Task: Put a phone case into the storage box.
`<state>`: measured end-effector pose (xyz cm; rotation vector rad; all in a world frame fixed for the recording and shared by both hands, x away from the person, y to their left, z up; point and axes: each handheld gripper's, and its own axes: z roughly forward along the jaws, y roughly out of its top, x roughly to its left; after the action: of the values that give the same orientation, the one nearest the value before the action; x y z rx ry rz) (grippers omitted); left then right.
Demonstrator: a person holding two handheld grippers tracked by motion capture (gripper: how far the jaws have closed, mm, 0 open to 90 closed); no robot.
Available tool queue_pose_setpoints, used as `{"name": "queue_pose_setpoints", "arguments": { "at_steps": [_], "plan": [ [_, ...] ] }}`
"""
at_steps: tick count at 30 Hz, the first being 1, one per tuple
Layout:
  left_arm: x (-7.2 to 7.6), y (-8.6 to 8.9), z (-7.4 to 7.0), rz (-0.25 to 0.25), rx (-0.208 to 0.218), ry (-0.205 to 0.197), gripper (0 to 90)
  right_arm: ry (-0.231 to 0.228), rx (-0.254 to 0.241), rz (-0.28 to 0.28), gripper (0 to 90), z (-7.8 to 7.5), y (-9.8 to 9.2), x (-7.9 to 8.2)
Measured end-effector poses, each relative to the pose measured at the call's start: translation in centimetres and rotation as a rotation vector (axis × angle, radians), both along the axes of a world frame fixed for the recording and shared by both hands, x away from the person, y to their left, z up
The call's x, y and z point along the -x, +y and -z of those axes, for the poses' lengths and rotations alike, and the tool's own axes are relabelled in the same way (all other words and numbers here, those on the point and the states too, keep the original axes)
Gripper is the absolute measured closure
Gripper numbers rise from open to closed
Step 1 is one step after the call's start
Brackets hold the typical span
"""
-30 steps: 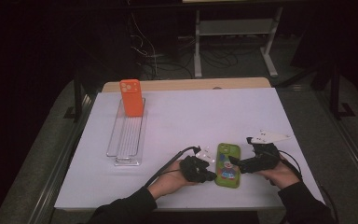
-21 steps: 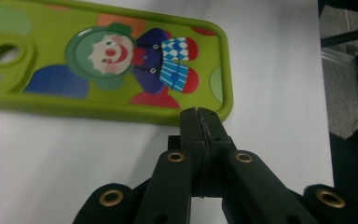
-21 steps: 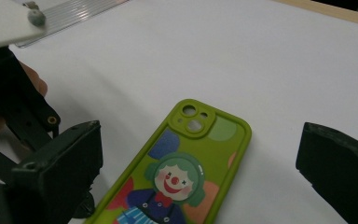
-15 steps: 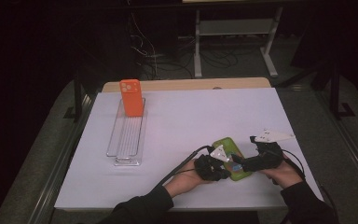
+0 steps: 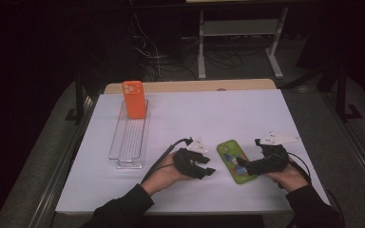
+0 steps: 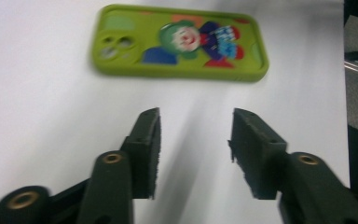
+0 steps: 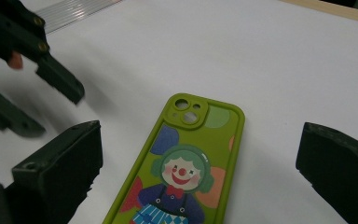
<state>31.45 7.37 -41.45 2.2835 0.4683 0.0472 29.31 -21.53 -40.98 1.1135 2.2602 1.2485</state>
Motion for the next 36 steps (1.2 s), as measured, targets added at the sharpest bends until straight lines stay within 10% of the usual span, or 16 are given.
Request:
{"name": "queue_pose_setpoints", "arguments": {
  "at_steps": [13,36],
  "plan": [
    [-0.3,6.3,-0.7,-0.104,0.060,-0.016,13.9,0.035,-0.016,0.026,0.0,-0.4,0.3,0.3],
    [-0.9,7.6,-0.9,-0.143,0.101,-0.050,12.4,0.164,0.066,0.092,0.0,-2.9,3.2,-1.2]
  ]
}}
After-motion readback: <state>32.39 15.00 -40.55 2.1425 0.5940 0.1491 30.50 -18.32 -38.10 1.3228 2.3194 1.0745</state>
